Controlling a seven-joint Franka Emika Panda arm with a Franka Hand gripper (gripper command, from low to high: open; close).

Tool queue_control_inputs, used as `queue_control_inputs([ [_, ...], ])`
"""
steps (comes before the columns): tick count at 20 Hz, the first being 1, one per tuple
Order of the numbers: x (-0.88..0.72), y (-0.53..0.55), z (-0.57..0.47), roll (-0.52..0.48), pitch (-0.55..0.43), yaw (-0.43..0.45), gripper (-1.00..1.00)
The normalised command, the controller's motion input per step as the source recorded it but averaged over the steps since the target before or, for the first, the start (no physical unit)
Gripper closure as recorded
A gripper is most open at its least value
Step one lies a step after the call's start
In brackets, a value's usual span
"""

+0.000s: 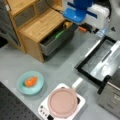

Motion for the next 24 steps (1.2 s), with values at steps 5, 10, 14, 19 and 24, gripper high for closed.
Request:
queue_control_inputs([
  [5, 0.15, -0.02, -0.01, 0.023, -0.029, 0.121, -1.00],
  [10, 0.46, -0.10, -0.06, -0.037, -0.006, 0.082, -1.00],
  [14, 0.55, -0.13, -0.05, -0.057, 0.056, 0.082, -1.00],
  [19, 0.58, -0.21, 0.03, -0.053, 0.111, 0.104, -1.00],
  [24, 0.64, -0.29, 0.04, -0.045, 0.145, 0.133, -1.00],
])
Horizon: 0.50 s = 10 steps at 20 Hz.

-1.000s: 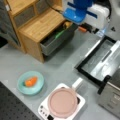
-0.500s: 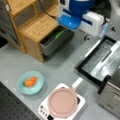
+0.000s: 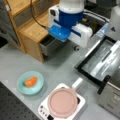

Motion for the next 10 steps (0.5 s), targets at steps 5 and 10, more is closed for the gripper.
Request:
queue_control_inputs([
  [5, 0.63, -0.24, 0.06, -0.030, 0.165, 0.120, -1.00],
  [10, 0.72, -0.14, 0.05, -0.049, 0.213, 0.049, -1.00],
])
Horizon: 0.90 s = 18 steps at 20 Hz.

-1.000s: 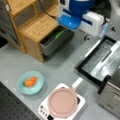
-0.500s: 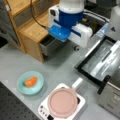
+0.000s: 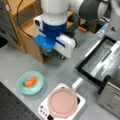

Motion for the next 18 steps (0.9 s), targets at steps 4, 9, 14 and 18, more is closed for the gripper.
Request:
queue_control_inputs([
  [4, 0.75, -0.07, 0.11, -0.044, 0.258, 0.031, -1.00],
  [9, 0.68, -0.17, 0.12, -0.011, 0.271, 0.082, -1.00],
  [14, 0.49, -0.31, 0.07, -0.014, 0.285, 0.125, -1.00],
  [18, 0.39, -0.35, -0.02, -0.026, 0.284, 0.157, -1.00],
])
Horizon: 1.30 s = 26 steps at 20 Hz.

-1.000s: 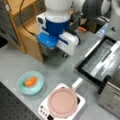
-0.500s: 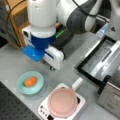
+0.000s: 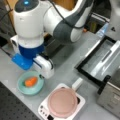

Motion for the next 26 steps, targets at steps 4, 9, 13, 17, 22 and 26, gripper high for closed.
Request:
queue_control_inputs([
  [4, 0.39, -0.33, -0.09, -0.016, 0.250, 0.163, -1.00],
  [9, 0.38, -0.26, -0.02, -0.029, 0.202, 0.124, -1.00],
  [13, 0.36, -0.21, -0.01, -0.025, 0.148, 0.108, -1.00],
  [17, 0.28, -0.13, 0.07, -0.033, 0.094, 0.102, -1.00],
  [22, 0.23, -0.08, -0.01, -0.053, 0.098, 0.079, -1.00],
  [26, 0.21, 0.00, -0.14, -0.074, 0.089, 0.062, -1.00],
])
